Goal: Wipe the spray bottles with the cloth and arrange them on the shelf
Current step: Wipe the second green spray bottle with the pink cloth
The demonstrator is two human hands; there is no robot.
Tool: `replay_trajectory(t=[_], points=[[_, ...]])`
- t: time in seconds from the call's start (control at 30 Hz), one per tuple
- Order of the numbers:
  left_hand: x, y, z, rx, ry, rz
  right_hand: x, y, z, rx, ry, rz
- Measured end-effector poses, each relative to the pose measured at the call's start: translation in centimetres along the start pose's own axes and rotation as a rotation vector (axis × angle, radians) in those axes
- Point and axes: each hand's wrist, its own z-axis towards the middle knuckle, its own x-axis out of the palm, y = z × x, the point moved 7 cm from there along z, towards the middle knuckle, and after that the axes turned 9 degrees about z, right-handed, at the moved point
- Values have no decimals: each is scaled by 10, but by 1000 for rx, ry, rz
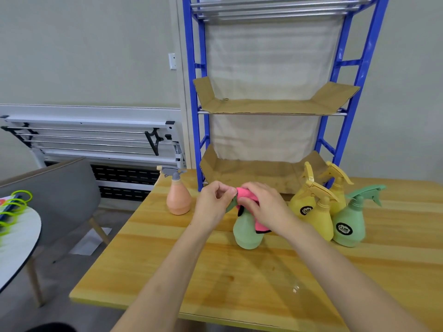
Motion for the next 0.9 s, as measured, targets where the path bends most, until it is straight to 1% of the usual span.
replay_trajectory(t=[0.07, 0.17, 0.27, 0.4, 0.5, 0.73, 0.83, 0.9], points=[[0, 0, -1, -1, 7, 23, -5, -2, 1, -22, 87, 56], [1, -1, 1, 7, 28, 57, -14, -9, 2, 35, 219, 91], [2, 0, 2, -2, 35, 57, -16, -17, 1, 74, 260, 84], [3, -2, 2, 18, 25, 78, -16, -22, -3, 127, 175, 94], [4, -3, 1, 16, 29, 57, -15, -24, -7, 131, 108, 73], [4, -4, -2, 19, 31, 26, -4, -9, -11, 116, -107, -85], [2, -5, -1, 18, 43, 36, -3, -13, -11, 116, -104, -49], [3, -5, -2, 18, 56, 30, -5, -19, -10, 113, -44, 16]])
